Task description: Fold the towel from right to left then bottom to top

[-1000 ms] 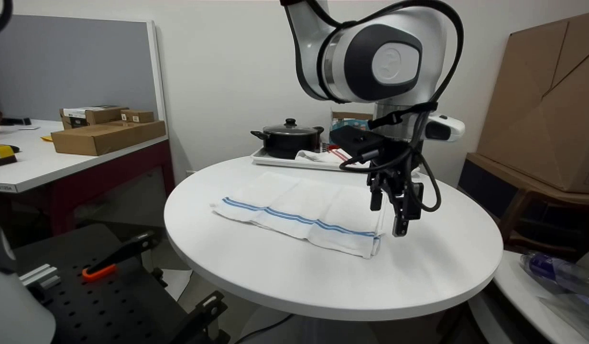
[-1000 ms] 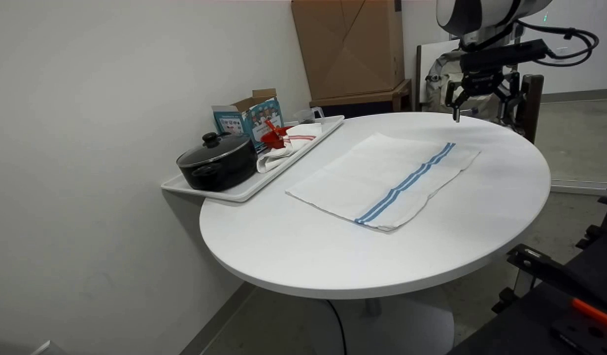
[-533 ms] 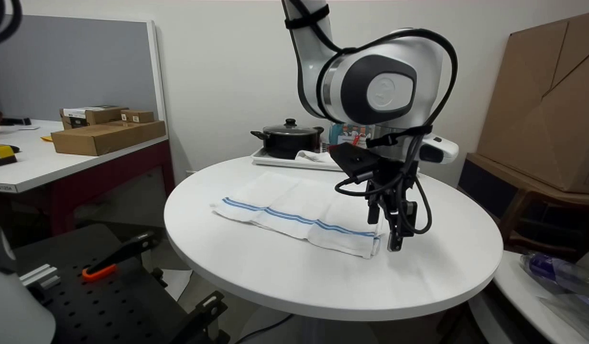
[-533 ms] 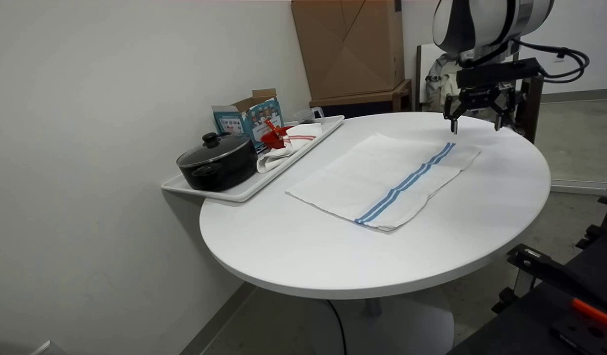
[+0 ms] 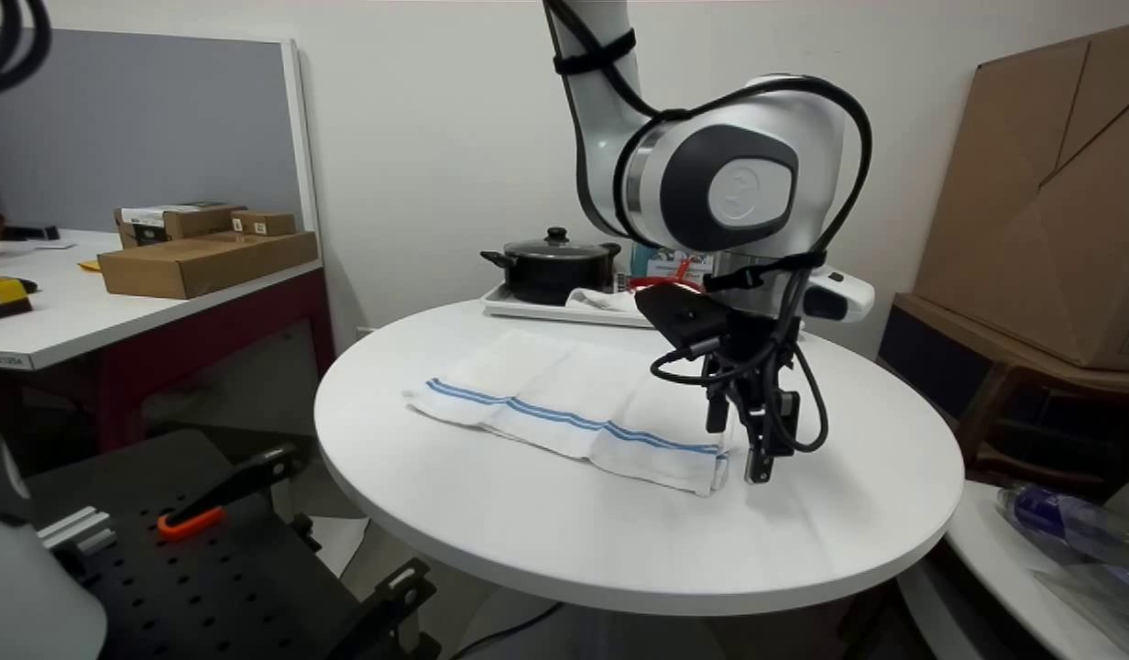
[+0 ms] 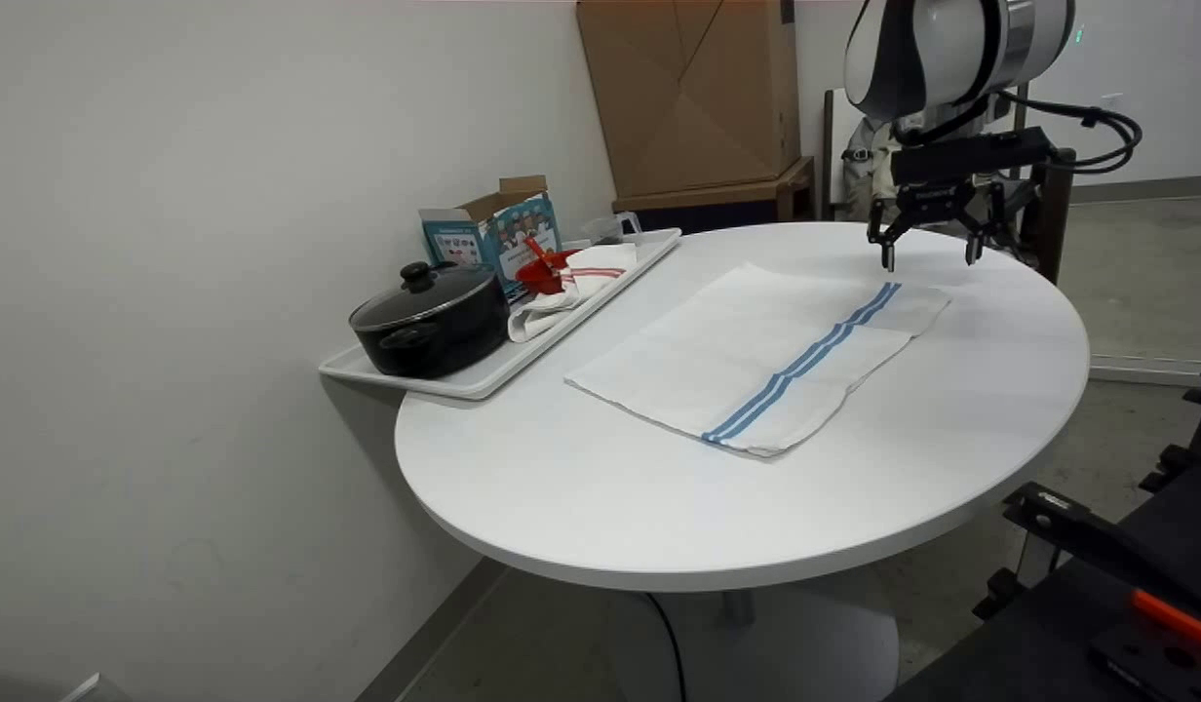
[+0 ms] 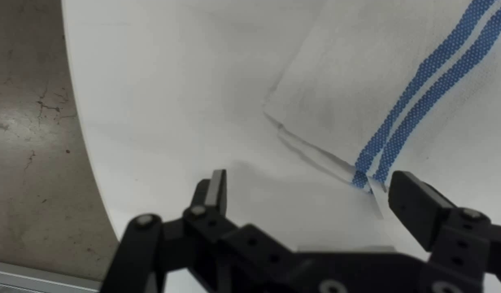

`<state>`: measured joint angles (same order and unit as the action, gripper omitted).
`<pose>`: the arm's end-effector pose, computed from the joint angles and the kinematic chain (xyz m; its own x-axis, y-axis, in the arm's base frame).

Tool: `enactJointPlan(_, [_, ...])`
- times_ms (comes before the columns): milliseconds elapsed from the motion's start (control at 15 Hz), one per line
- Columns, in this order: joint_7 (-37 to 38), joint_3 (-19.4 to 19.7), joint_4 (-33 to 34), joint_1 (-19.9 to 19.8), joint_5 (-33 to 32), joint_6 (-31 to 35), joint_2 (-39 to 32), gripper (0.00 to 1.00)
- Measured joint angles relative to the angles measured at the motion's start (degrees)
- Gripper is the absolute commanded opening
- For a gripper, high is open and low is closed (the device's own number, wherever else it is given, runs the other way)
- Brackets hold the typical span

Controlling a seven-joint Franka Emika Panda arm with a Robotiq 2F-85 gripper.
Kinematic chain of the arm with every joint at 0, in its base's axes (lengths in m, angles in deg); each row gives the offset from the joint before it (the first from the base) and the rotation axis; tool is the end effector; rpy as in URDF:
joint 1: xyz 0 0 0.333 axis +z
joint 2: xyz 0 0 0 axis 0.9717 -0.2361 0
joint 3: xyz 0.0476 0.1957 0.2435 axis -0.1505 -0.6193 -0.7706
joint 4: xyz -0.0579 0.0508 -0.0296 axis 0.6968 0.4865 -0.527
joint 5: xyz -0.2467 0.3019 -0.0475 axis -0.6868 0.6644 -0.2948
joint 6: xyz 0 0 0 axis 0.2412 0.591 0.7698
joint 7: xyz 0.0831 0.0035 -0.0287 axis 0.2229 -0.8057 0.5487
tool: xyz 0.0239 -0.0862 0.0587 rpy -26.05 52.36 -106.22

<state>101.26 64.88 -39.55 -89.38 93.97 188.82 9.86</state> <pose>0.5167 -0.2179 0.1554 0.7354 -0.6751 0.0583 -0.6767 -0.7362 0.0113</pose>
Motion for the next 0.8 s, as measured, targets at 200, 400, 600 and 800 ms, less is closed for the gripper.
enactJointPlan(200, [0.0,-0.9,-0.1,0.3,0.0,0.0,-1.1,1.0])
enactJointPlan(400, [0.0,-1.7,-0.1,0.8,0.0,0.0,-2.1,0.74])
enactJointPlan(600, [-0.5,-1.7,0.4,0.9,0.0,0.0,-2.2,0.53])
enactJointPlan(800, [-0.7,-1.9,0.5,0.9,0.5,0.0,-2.3,0.29])
